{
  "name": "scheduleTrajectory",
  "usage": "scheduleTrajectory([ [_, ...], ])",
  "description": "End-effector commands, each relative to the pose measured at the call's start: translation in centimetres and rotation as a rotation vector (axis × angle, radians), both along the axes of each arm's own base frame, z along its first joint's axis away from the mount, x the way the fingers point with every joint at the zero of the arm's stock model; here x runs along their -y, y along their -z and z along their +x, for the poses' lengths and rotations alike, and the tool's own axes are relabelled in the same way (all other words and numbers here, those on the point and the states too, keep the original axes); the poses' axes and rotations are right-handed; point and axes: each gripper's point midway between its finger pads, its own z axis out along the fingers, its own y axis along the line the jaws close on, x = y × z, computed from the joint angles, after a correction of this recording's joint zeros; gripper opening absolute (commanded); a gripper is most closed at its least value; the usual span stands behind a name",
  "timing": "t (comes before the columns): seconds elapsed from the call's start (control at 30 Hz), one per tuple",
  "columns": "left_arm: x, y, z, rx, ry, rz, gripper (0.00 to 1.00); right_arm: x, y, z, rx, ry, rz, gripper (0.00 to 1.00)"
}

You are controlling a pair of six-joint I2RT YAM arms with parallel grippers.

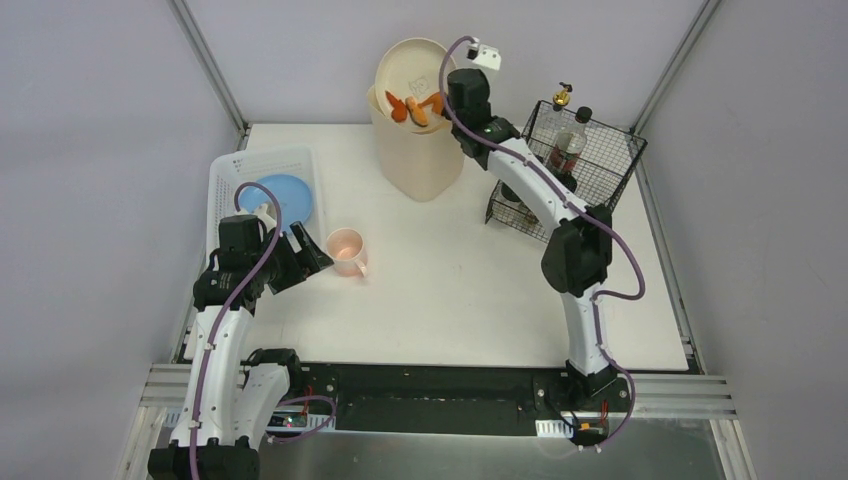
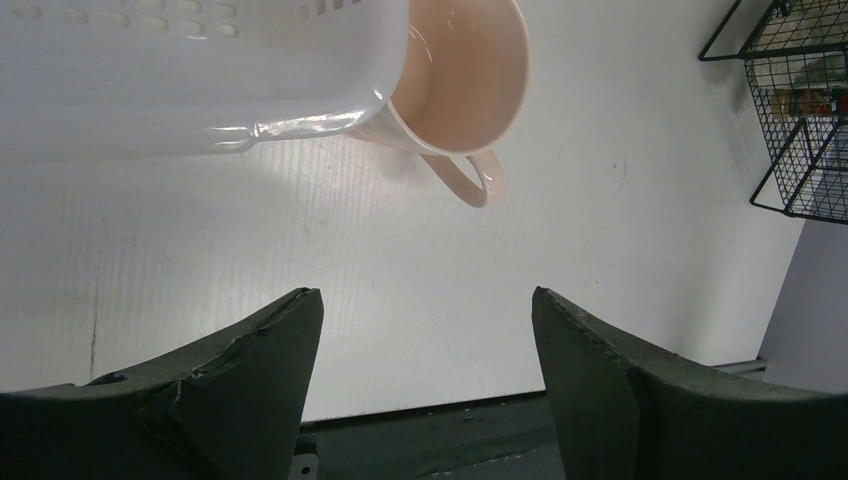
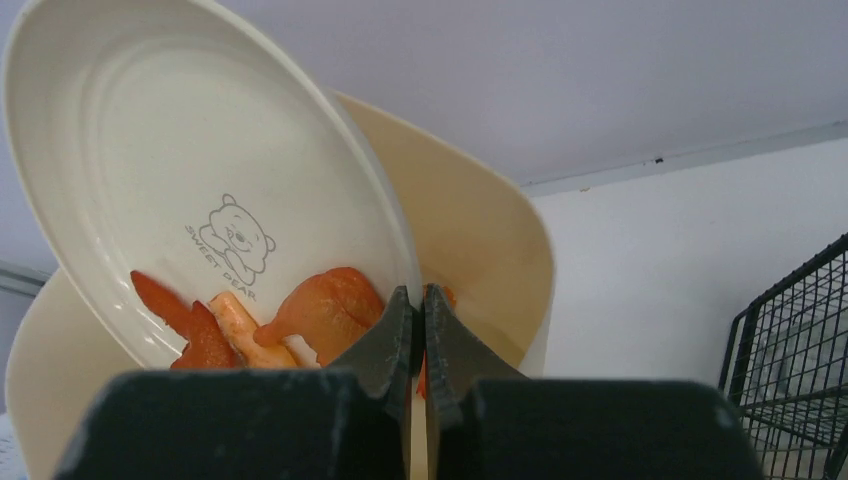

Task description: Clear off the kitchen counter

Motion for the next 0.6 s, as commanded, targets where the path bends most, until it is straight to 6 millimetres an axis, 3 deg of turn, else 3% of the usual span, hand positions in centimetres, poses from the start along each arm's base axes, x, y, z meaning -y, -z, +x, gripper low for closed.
scheduleTrajectory([
  [0.0,0.4,-0.3,0.1,0.018,0.028,-0.009,0.79,-1.6,-7.6,-0.4,0.268,-0.003,-0.103,0.00],
  [0.27,0.5,-0.3,0.0,0.022,0.030,-0.010,0.78,-1.8,-9.2,-1.7,0.400,0.043,-0.273,0.00],
  [0.57,0.5,-0.4,0.0,0.024,0.031,-0.009,0.78,-3.8,-11.4,-4.2,0.555,0.070,-0.473,0.00],
])
